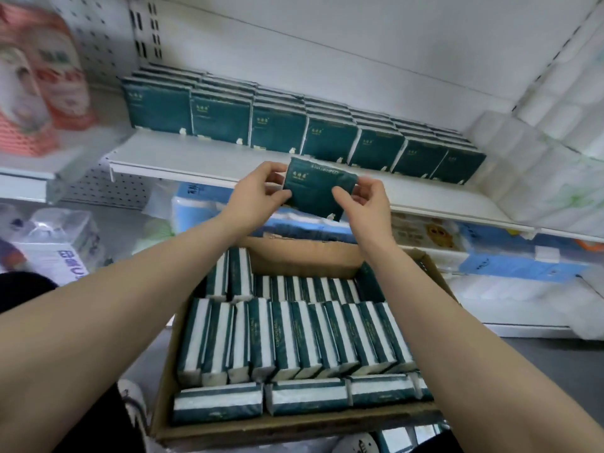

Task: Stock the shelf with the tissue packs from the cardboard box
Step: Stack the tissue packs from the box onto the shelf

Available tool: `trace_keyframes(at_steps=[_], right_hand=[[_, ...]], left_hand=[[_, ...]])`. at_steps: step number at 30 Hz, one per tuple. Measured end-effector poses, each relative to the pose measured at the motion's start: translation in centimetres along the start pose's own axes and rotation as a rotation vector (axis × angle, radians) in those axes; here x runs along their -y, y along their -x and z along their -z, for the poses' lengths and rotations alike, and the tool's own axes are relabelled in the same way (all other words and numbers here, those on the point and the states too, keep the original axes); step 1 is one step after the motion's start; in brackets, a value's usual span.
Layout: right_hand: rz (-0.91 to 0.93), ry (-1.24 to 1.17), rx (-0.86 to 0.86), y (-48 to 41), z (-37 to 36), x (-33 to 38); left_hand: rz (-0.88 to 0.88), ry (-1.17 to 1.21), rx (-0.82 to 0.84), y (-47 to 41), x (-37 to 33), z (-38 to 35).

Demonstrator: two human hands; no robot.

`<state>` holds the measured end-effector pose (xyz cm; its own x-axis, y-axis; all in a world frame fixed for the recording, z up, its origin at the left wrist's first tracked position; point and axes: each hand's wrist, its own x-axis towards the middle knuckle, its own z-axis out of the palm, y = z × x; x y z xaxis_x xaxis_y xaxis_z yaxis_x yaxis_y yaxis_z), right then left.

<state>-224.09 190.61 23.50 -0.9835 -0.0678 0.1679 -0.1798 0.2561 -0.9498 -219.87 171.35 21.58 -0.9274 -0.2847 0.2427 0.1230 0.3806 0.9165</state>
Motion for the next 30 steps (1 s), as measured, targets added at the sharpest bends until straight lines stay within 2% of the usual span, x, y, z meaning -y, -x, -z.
trace_keyframes(at_steps=[5, 14, 23, 30], right_hand=[[0.118, -0.032, 0.049, -1.5, -5.8, 2.8], [0.174, -0.059, 0.172, -3.5, -16.2, 5.8], [0.237, 0.013, 0.203, -4.6, -23.8, 6.2], [0.236, 0.051, 0.207, -5.8, -26.7, 5.8]], left_hand=[[0.001, 0.009, -0.102, -1.6, 0.1, 6.2], [0.078, -0.07, -0.323, -4.2, 2.6, 15.3], [0.147, -0.117, -0.488, -4.3, 6.4, 18.7], [0.142, -0.201, -0.484, -5.9, 8.0, 20.0]])
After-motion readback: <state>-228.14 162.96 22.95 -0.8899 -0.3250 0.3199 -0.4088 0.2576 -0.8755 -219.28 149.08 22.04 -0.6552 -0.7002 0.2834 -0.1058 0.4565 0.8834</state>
